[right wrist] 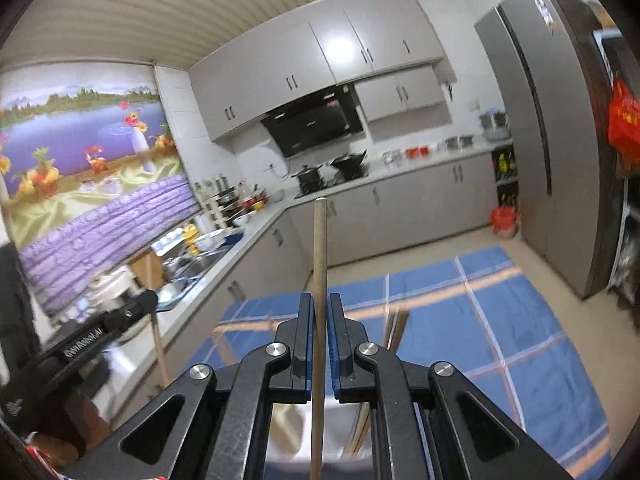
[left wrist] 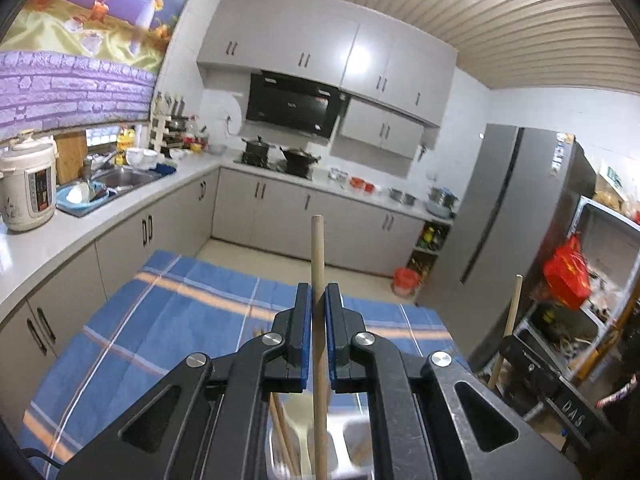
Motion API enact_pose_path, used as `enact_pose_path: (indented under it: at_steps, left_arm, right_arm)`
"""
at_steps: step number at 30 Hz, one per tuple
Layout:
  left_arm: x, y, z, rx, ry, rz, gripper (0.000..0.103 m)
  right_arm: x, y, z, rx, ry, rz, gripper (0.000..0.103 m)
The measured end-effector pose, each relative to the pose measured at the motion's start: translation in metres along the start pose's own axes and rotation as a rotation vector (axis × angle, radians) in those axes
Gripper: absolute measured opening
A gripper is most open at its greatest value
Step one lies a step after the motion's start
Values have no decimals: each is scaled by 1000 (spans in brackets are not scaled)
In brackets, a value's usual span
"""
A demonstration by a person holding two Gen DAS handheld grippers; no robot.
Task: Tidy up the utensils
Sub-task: 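Lower the chopstick into the holder with the left gripper while the right inserts its chopstick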
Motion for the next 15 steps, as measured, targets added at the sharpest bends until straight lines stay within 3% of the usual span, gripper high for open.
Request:
enact_pose_path:
  at_steps: [9, 15]
  left_arm:
    - [7, -57, -21, -52, -54, -84, 6]
    - [26, -82, -23, -75, -93, -65, 6]
  right_arm:
    - [5, -59, -2, 76, 14, -35, 7]
    - [14, -78, -12, 110, 22, -34, 7]
Point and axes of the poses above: each gripper's, at about its wrist camera, not at the fingertips, and y roughly against the way its jaws point, z to its left, x to its underside, the point moved 1 cm from there along -y, roughly the way its jaws point, and after that the axes turned 3 degrees about -x, right-handed, at the moved point
